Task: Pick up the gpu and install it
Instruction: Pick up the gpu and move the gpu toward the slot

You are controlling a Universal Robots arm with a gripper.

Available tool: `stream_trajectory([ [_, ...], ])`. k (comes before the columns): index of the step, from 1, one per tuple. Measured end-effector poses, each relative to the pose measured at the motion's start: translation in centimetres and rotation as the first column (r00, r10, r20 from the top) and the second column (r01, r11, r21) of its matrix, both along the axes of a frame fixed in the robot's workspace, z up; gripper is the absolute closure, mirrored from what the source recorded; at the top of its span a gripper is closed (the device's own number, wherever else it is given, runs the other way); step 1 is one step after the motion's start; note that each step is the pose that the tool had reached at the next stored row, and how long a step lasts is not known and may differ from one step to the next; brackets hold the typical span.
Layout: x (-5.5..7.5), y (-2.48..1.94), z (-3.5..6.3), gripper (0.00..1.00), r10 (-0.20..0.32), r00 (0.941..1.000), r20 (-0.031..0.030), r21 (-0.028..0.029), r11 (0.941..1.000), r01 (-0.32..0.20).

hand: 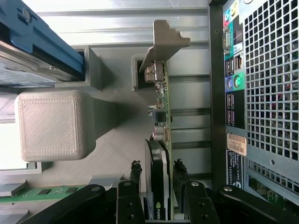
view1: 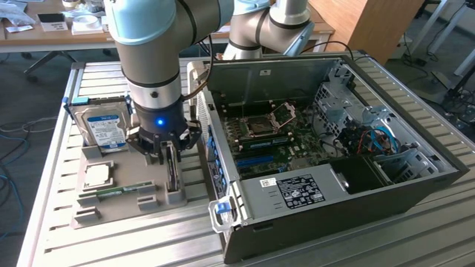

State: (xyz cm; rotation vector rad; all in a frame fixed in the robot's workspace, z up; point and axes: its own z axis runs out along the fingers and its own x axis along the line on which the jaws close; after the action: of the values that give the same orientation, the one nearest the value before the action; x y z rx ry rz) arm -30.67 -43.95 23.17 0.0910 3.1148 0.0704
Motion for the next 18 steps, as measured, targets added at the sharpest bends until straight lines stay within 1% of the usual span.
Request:
stream_trajectory([
  [18, 0.20, 0.00, -0.01, 0.58, 0.000, 1.0000, 0.0000, 0.0000, 1.0000, 0.000],
])
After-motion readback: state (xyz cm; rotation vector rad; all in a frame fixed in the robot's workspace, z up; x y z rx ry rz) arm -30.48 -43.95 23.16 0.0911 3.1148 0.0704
